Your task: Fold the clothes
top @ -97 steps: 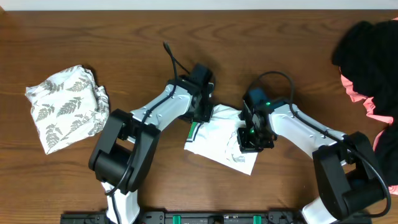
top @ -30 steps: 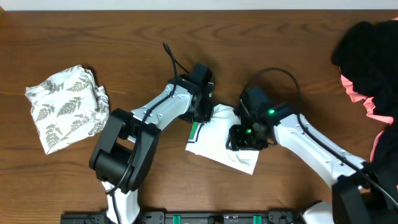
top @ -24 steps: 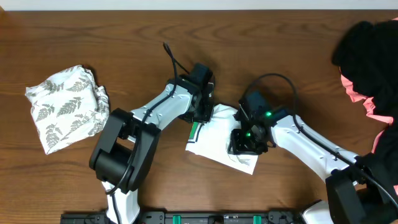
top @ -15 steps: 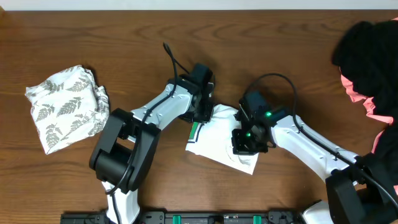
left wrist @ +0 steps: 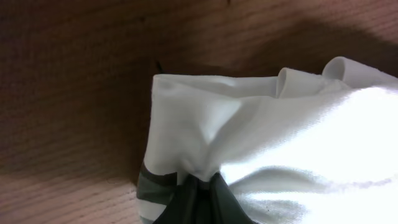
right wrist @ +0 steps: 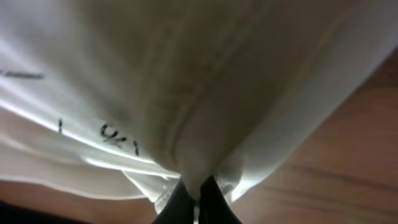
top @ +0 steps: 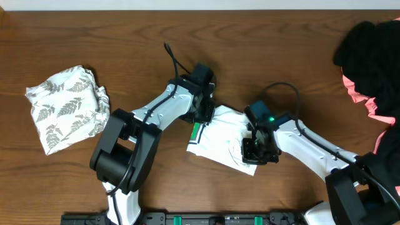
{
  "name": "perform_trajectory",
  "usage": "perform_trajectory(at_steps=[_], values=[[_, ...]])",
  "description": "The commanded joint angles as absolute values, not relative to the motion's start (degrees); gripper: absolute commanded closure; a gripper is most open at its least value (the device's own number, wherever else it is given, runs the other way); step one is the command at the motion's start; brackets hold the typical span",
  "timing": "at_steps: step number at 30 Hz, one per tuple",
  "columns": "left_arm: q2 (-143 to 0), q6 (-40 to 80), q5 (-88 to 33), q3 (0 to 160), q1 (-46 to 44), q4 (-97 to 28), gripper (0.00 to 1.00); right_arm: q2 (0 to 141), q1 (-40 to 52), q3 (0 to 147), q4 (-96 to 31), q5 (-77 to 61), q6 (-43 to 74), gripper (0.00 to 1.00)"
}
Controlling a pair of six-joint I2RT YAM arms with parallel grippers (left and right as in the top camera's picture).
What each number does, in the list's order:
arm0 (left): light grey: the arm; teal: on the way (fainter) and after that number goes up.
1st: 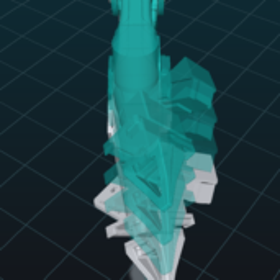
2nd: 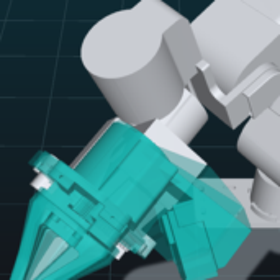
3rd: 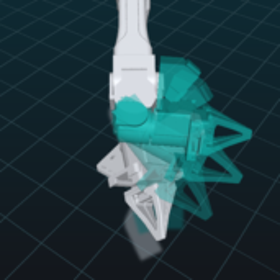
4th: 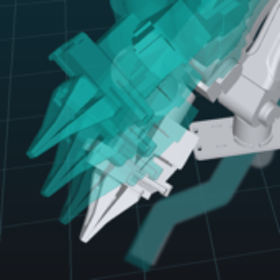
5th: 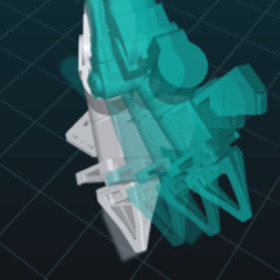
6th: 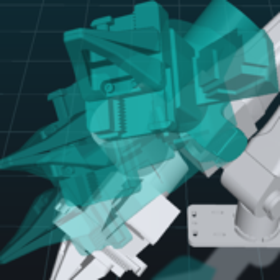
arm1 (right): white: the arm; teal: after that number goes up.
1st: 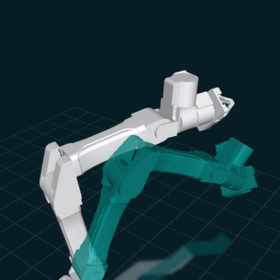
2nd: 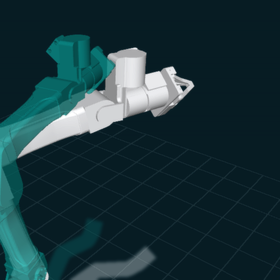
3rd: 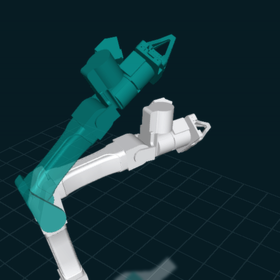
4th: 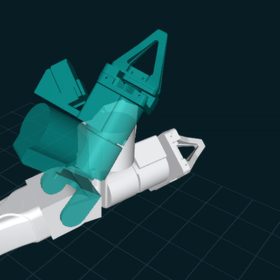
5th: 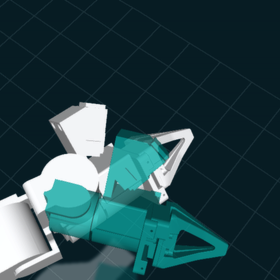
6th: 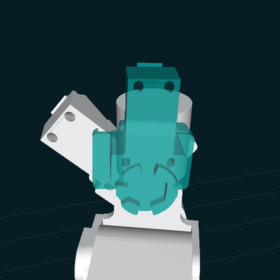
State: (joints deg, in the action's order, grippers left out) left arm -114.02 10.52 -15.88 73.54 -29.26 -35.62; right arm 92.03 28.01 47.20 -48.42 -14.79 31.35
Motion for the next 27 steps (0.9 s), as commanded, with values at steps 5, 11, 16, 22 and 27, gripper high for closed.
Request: perform_trajectory(at_steps=[5,11,16,22,27], values=[[-117.3,10.6,-14.7,72.3,-29.2,-37.0,0.90,92.2,26.8,46.1,-48.2,-11.2,33.1,0.93],[-117.3,10.6,-14.7,72.3,-29.2,-37.0,0.90,91.7,26.2,46.8,-47.4,-14.2,29.8,0.92],[-117.3,10.6,-14.7,72.3,-29.2,-37.2,0.90,88.1,24.8,48.1,-47.6,-14.6,29.0,0.89],[-117.3,10.6,-14.7,72.3,-29.2,-37.2,0.90,81.6,23.0,48.7,-47.5,-16.0,26.7,0.81],[-117.3,10.6,-14.7,72.3,-29.2,-37.2,0.90,79.4,22.9,48.7,-44.2,-23.4,22.1,0.57]])
